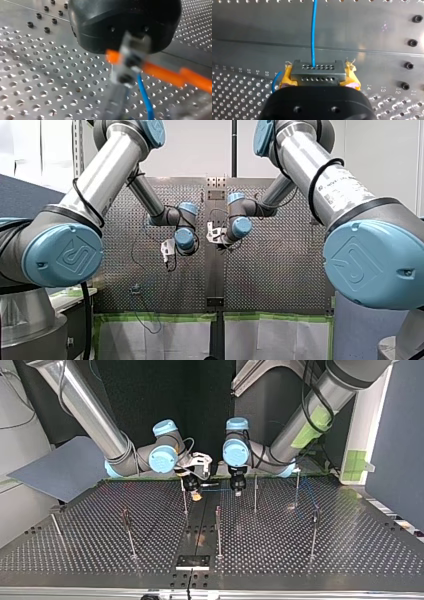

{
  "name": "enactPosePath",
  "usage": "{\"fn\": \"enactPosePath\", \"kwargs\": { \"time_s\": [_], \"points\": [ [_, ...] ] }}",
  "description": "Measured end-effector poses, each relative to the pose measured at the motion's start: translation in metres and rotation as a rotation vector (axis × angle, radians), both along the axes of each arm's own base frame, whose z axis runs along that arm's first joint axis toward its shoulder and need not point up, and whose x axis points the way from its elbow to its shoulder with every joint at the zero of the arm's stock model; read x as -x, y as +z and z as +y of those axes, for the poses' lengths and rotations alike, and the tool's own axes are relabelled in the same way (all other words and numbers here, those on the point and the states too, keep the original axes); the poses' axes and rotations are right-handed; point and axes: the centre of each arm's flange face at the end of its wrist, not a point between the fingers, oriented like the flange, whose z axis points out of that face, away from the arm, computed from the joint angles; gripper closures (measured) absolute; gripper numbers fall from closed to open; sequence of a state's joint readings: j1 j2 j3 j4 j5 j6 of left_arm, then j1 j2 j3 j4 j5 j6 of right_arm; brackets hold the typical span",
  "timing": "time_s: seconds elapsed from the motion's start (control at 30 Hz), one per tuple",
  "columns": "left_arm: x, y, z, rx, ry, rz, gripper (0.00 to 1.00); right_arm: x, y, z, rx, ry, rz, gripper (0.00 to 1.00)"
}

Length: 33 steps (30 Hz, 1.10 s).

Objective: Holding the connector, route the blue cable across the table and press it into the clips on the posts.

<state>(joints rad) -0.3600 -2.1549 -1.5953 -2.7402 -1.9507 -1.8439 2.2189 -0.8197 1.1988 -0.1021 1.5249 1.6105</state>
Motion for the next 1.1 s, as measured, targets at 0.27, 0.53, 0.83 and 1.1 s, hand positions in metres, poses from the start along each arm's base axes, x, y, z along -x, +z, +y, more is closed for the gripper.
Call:
{"fn": "enactPosePath", "kwargs": {
  "time_s": [0.27,0.53,0.83,1.1],
  "points": [
    [0.009,0.039,0.001,0.012,0.009,-0.039,0.98,0.001,0.019,0.001,0.020,0.001,-0.014,1.00],
    [0.029,0.064,0.009,0.012,0.008,-0.057,0.98,0.004,0.070,0.007,0.060,-0.002,-0.070,1.00],
    [0.047,0.106,0.013,0.004,0.000,-0.107,0.98,0.011,0.125,0.020,0.091,-0.002,-0.125,1.00],
    [0.063,0.153,0.013,0.018,-0.009,-0.177,0.98,0.026,0.180,0.035,0.116,-0.007,-0.162,1.00]
  ]
}}
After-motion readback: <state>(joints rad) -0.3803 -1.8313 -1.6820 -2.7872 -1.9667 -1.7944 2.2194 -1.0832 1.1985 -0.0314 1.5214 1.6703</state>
